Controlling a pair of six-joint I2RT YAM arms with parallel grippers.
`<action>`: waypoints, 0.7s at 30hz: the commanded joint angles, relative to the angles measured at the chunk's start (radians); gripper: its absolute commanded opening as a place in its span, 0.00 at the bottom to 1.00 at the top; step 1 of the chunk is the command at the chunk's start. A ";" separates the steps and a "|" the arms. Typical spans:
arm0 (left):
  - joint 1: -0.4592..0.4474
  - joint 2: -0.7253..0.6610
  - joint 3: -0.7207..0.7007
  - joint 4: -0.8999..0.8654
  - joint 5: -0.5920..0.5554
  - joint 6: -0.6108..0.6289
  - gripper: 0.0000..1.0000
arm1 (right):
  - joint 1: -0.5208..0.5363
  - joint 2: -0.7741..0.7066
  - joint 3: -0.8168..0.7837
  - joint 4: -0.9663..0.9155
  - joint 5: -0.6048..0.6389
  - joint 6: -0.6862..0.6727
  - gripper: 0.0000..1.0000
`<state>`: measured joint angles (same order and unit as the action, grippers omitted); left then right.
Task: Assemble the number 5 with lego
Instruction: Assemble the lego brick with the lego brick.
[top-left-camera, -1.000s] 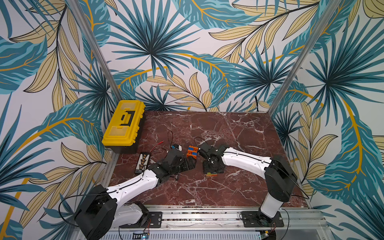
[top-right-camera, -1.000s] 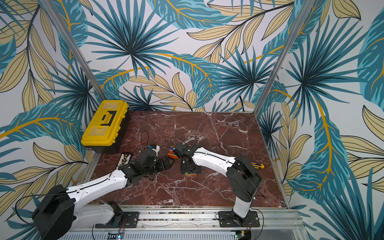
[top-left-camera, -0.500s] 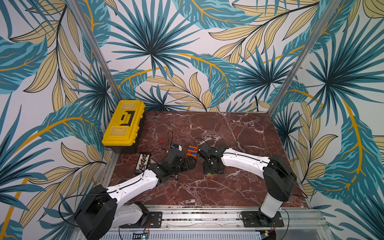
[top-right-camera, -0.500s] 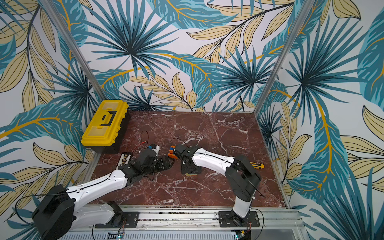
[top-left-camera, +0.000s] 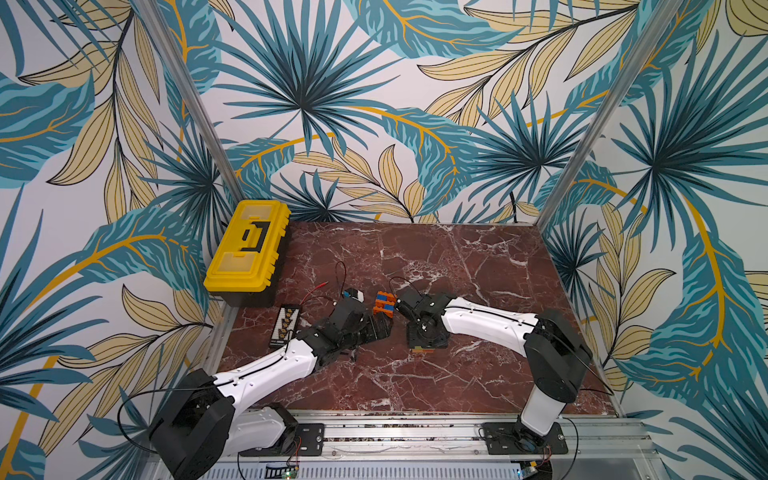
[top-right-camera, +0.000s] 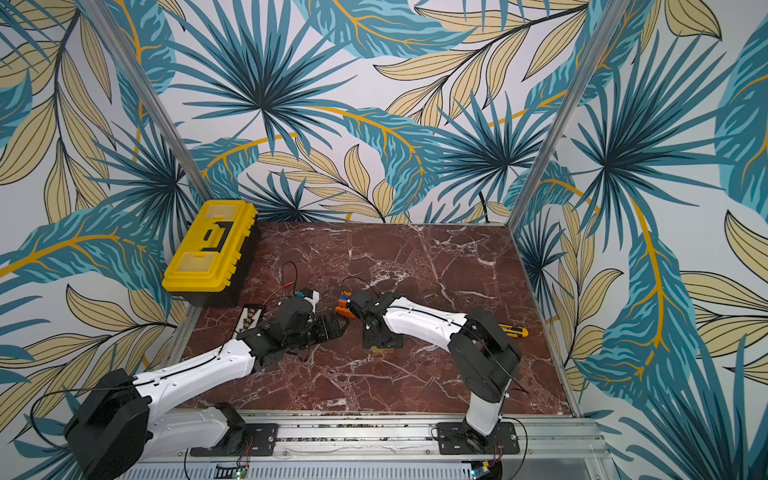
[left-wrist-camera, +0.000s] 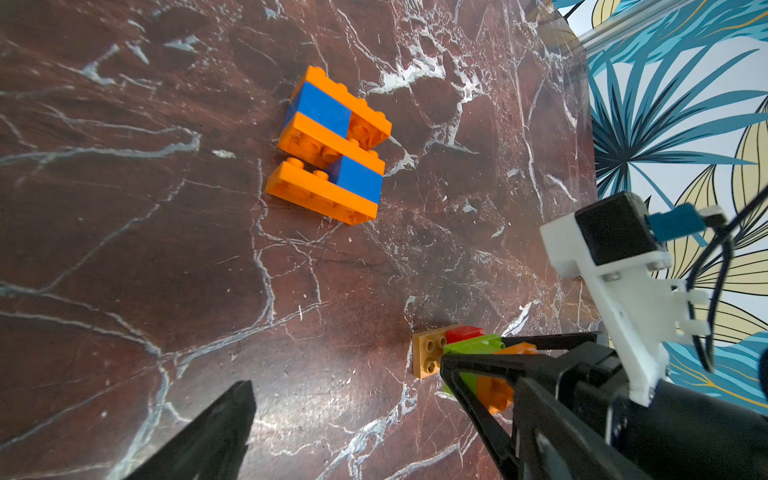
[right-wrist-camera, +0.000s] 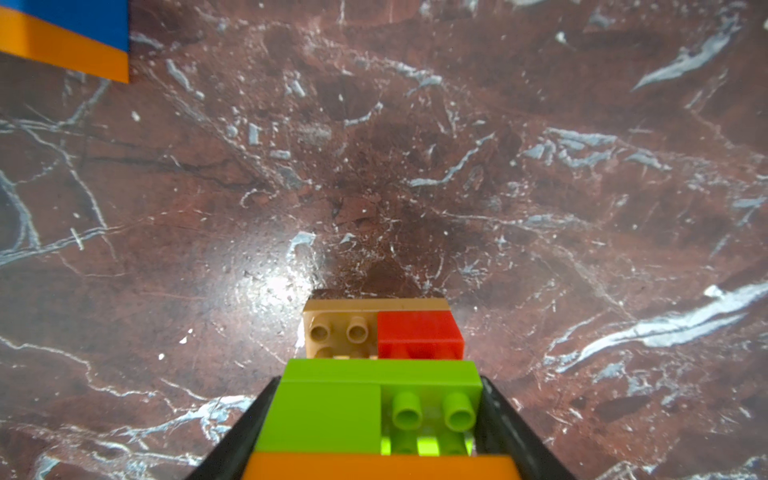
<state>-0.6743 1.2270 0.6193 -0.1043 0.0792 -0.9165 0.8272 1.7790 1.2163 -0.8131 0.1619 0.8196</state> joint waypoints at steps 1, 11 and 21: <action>0.004 0.010 -0.009 -0.004 0.006 -0.002 1.00 | 0.003 0.028 -0.022 -0.011 0.018 0.010 0.62; 0.004 0.013 -0.007 -0.008 0.009 -0.003 1.00 | 0.001 0.043 -0.037 0.008 -0.002 0.009 0.63; 0.004 0.016 -0.003 -0.007 0.010 -0.004 1.00 | 0.001 0.040 -0.052 0.007 0.000 0.015 0.63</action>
<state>-0.6739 1.2354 0.6193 -0.1043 0.0868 -0.9165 0.8272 1.7885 1.2106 -0.7940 0.1646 0.8192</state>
